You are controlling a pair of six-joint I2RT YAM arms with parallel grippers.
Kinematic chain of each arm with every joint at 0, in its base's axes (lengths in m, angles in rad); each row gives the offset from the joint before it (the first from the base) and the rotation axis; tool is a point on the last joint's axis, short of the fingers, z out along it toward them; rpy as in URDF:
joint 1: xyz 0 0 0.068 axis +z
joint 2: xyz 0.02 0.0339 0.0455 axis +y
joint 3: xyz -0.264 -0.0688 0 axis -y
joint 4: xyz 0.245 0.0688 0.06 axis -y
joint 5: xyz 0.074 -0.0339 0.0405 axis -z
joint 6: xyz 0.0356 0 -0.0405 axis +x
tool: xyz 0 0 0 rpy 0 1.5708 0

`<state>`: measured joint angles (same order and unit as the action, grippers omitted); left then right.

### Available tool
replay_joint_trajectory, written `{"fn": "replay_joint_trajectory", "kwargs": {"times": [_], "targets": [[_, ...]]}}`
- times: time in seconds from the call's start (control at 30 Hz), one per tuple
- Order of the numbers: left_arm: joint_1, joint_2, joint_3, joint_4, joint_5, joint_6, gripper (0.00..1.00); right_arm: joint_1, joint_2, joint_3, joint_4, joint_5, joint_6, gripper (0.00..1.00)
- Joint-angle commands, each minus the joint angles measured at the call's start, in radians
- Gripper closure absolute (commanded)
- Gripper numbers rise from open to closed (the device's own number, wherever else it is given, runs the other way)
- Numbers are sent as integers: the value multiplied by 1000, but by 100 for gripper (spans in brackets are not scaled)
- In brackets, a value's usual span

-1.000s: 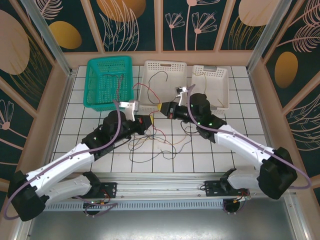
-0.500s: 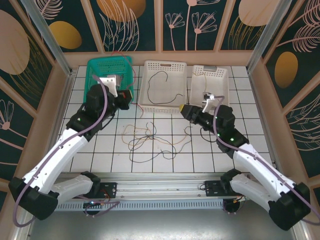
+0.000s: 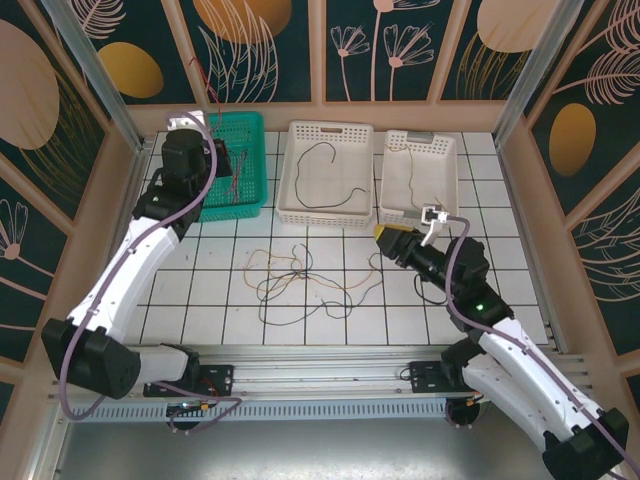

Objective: Untangle the cables

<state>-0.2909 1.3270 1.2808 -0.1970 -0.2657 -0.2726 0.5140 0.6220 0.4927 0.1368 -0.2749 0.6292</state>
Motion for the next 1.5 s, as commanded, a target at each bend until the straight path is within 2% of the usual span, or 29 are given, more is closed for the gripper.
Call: {"fn": "replay_joint_trajectory", "kwargs": {"times": [0.0,0.1,0.3,0.47,0.7,0.97,1.47], "targets": [[31,45,-22,157,-92,65,100,-3,-43,-17,-31,36,-49,57],[78,111,-40,205,-79,58,100,-3,-82,-23,-68,58,-71,51],[124,245,-68,272,-39,34,100,-3,-119,16,-178,106,-128,33],[137,336,-101,315,-15,9,100,-3,-145,61,-277,171,-138,23],[137,440,-150,389,10,-36,100,-3,-205,107,-350,188,-153,11],[137,524,-168,382,100,-98,100,-3,-229,111,-404,209,-185,9],[153,641,-137,313,165,-141,100,-5,-224,90,-393,203,-204,9]]}}
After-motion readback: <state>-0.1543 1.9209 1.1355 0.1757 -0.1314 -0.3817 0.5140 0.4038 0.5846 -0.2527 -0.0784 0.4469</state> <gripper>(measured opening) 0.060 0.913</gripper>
